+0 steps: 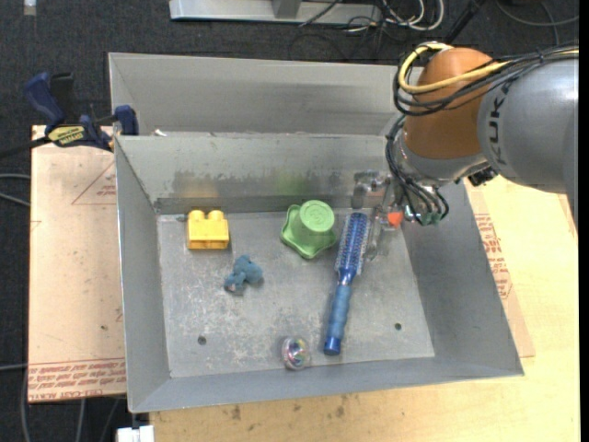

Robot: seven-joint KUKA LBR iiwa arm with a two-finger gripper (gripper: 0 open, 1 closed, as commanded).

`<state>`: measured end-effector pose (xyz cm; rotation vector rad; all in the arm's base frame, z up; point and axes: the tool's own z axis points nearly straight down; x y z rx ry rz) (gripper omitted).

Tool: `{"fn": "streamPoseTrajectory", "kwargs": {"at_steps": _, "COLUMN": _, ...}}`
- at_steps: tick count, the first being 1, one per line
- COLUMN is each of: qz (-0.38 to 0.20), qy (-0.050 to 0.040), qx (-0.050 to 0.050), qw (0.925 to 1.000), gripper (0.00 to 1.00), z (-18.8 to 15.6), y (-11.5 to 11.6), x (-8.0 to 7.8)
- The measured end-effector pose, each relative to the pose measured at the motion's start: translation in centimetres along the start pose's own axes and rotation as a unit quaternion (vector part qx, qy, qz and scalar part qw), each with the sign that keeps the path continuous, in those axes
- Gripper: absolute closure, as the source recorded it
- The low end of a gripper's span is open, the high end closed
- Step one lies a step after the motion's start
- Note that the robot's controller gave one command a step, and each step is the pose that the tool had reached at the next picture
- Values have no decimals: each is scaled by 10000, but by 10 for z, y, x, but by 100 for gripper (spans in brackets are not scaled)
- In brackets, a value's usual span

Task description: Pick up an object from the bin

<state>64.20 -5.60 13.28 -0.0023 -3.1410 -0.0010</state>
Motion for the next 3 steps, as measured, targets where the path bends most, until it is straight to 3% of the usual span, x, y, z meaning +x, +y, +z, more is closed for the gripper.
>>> {"fn": "streamPoseTrajectory", "kwargs": {"at_steps": 1, "qz": -1582, "qy": -52, "qx": 8, "qw": 9874, "gripper": 0, "z": 59, "y": 9, "x": 16}}
{"fn": "streamPoseTrajectory", "kwargs": {"at_steps": 2, "qz": -1582, "qy": -60, "qx": 16, "qw": 9874, "gripper": 100, "z": 57, "y": 8, "x": 15}}
{"fn": "streamPoseTrajectory", "kwargs": {"at_steps": 3, "qz": -1548, "qy": -65, "qx": 11, "qw": 9879, "gripper": 100, "z": -68, "y": 25, "x": -3}}
